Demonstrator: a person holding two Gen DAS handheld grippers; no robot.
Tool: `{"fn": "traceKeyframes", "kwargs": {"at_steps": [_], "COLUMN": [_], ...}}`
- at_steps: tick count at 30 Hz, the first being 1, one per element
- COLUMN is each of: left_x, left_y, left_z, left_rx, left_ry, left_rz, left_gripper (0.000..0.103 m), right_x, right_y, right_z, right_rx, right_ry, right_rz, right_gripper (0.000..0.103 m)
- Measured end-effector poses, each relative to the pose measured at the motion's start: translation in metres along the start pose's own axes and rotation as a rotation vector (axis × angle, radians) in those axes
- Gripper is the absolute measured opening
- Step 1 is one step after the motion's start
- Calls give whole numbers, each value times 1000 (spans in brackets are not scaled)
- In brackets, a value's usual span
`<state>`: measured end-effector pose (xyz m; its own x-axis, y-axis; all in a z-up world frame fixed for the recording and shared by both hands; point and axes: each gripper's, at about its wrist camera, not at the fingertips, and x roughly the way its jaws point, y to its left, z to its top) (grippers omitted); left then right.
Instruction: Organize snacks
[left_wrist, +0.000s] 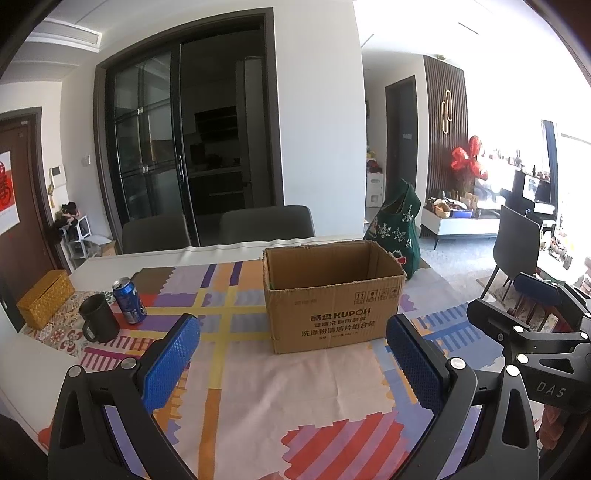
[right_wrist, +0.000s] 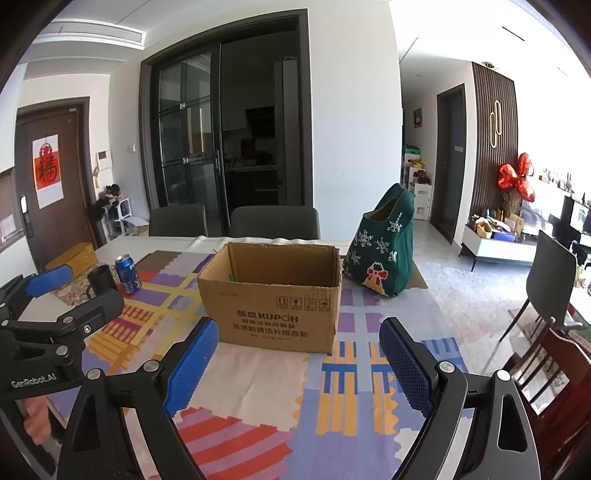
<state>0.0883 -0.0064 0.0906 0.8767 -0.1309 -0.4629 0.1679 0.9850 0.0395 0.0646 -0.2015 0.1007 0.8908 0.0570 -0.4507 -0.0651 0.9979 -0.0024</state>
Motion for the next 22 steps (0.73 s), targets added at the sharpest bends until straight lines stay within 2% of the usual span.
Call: {"fn": "traceKeyframes", "kwargs": {"at_steps": [22], "left_x": [2], "left_y": [3], "left_z": [-5], "left_rx": [-12], "left_ry": [6], "left_rz": [5], "left_gripper": [103], "right_x": [5], "right_y": [-3], "right_z": [-4], "right_rx": [1], "right_ry": [15], "right_rz": [-1], "right_gripper": [90]}}
